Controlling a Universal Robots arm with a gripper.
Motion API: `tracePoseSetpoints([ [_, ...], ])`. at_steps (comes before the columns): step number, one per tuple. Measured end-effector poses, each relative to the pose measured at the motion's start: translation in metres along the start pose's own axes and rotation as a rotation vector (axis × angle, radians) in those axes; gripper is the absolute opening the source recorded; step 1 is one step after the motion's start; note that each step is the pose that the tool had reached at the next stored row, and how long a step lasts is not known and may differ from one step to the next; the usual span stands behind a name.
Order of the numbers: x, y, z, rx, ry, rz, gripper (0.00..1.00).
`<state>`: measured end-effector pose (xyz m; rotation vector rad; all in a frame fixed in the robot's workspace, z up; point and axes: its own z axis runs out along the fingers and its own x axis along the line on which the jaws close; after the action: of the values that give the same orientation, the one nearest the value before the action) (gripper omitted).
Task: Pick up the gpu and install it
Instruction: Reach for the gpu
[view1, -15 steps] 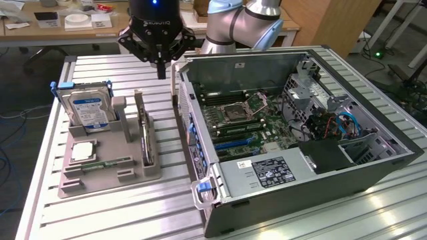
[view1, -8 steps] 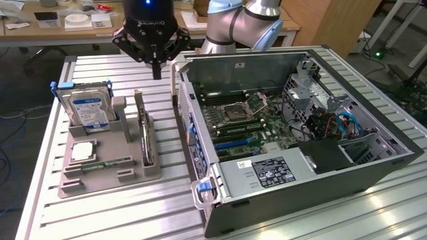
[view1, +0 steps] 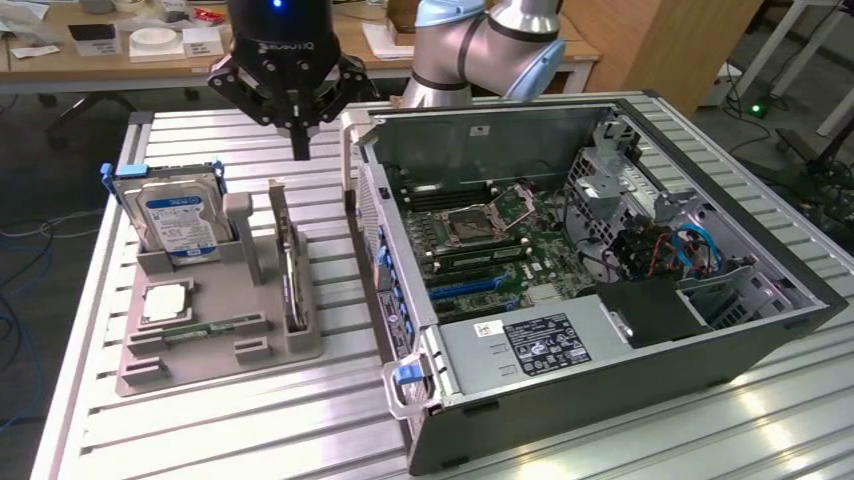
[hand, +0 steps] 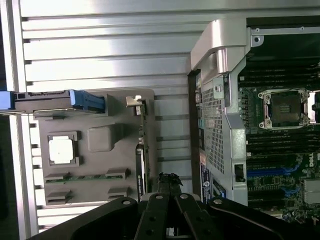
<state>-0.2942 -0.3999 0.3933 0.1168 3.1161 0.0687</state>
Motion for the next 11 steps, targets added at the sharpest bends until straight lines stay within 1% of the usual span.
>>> tracePoseSetpoints([
  [11,0.016,-0.0012,-0.0004,0.0,0.0001,0.0,0.11],
])
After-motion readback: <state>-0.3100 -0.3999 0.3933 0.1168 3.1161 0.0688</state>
